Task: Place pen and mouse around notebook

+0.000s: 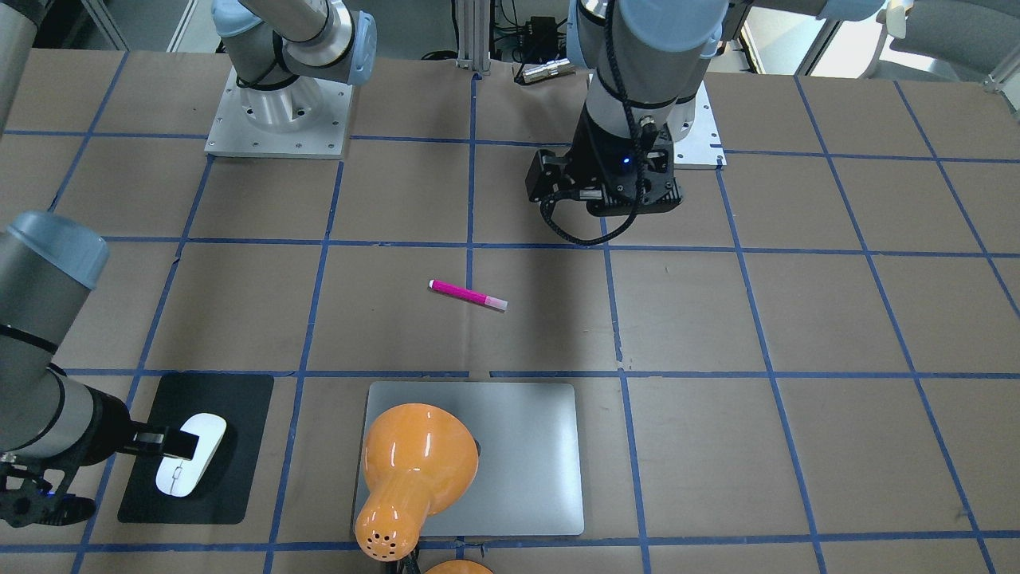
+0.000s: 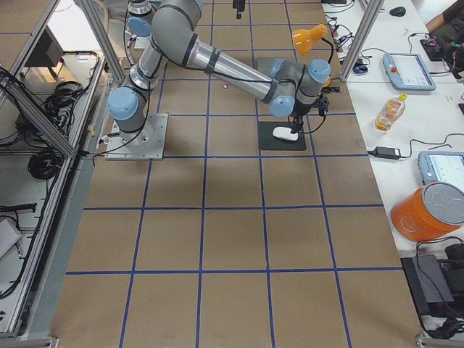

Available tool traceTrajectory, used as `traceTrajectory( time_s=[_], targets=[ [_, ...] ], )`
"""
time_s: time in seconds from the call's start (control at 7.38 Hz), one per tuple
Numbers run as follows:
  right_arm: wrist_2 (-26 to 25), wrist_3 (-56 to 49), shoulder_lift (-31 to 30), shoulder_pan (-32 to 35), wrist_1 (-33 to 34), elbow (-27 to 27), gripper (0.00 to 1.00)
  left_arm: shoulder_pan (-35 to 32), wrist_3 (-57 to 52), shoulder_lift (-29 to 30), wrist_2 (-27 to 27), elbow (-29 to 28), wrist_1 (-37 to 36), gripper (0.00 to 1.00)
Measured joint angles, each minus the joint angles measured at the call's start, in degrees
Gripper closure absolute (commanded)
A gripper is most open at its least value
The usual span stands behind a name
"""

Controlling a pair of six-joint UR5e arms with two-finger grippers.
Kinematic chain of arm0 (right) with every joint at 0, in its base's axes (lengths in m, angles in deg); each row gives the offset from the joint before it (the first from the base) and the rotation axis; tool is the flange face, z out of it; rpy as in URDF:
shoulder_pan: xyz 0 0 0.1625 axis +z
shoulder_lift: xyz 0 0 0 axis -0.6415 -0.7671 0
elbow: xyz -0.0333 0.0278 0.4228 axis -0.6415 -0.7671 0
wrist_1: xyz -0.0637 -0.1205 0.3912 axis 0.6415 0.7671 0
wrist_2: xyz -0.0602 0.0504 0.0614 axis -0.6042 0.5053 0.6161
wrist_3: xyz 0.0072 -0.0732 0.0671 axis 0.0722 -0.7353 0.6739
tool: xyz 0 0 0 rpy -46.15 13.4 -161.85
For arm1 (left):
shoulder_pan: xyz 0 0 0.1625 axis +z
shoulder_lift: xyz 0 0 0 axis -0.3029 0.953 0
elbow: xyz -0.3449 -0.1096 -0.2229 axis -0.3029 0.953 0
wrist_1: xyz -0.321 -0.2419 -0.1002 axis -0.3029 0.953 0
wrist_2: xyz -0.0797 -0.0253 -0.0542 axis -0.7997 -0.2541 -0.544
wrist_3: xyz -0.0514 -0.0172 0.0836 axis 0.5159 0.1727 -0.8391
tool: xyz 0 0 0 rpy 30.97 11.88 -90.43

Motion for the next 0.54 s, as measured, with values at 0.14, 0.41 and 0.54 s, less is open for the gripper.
traceTrajectory(
  time_s=[0.14, 0.41, 0.54],
  targets=[
    [-0.49, 1.39, -4.21, 0.05, -4.99, 0.15, 0.00, 2.17, -6.51, -1.68, 0.40, -0.46, 1.07, 0.01],
    [-0.70, 7.11, -13.69, 1.45, -14.38, 0.64, 0.00, 6.19, -11.54, -4.32, 1.29, -0.32, 1.45, 0.00],
    [-0.74, 9.90, -17.88, 3.38, -18.66, 1.11, 0.00, 7.64, -12.14, -5.15, 1.39, -0.12, 1.33, 0.00]
  ],
)
